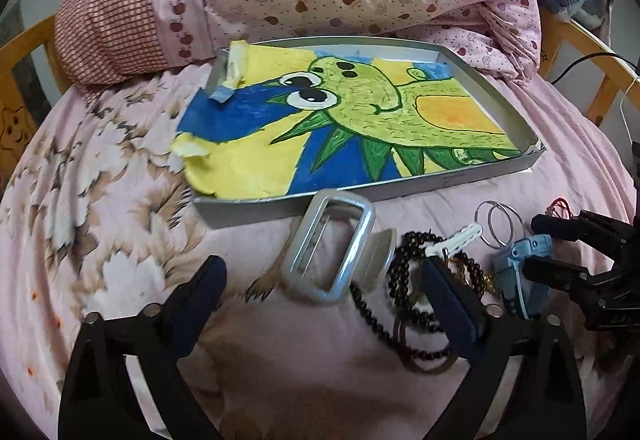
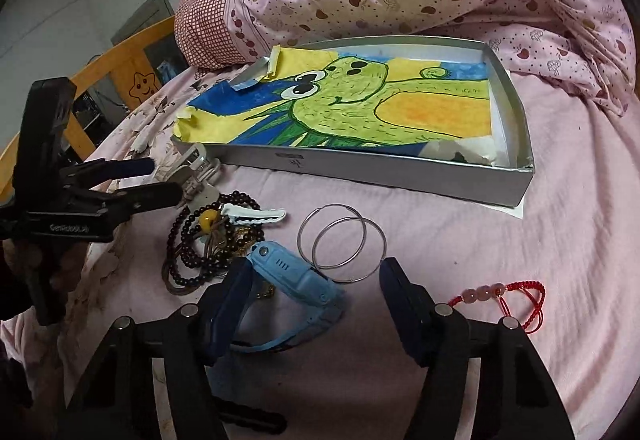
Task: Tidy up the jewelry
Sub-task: 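Close the left tool on the silver buckle while the right tool grasps the blue watch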
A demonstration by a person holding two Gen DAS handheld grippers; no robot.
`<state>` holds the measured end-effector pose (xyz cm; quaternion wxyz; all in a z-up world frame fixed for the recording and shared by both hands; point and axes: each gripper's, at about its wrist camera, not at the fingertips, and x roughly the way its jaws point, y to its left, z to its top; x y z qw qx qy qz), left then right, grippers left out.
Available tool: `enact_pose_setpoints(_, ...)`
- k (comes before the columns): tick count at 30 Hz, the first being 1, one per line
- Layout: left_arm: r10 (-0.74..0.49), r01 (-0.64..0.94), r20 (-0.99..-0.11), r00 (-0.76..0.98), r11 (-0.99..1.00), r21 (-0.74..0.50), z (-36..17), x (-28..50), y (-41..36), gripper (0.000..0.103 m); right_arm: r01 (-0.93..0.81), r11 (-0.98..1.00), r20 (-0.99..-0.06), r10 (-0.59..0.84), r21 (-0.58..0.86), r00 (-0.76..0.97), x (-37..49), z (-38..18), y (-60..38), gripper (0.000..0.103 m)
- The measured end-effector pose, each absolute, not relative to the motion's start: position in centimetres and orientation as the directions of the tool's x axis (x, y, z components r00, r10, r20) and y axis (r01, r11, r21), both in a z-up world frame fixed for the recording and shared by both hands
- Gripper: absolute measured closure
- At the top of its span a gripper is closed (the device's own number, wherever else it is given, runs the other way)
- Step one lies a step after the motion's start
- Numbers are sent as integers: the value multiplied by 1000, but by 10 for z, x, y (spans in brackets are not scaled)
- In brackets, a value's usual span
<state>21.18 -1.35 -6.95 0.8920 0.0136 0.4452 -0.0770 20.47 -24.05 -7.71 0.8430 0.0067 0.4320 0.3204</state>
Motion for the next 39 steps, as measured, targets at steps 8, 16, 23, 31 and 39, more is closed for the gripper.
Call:
enact_pose_setpoints(8, -166, 154, -817, 553, 983, -95, -76, 225, -14, 45, -557, 778, -729, 557, 291, 398, 205, -81, -236, 47)
enact_pose_setpoints(16, -163, 150, -819, 550, 984, -95, -74, 222, -17, 53, -569, 772, -734, 557, 283, 389, 204, -82, -231, 61)
enact_pose_setpoints(23, -141, 131, -811, 568, 988, -80, -65, 210, -21, 53, -574, 776, -750, 537, 260, 386, 203, -84, -229, 70)
enact_pose_setpoints(31, -163, 114, -790, 591, 986, -118, -51, 195, -27, 53, -574, 778, -732, 544, 256, 411, 200, -75, -232, 75)
enact_pose_setpoints(39, -189, 112, -773, 606, 982, -153, -40, 185, -33, 53, -561, 777, -668, 581, 286, 465, 199, -54, -242, 75)
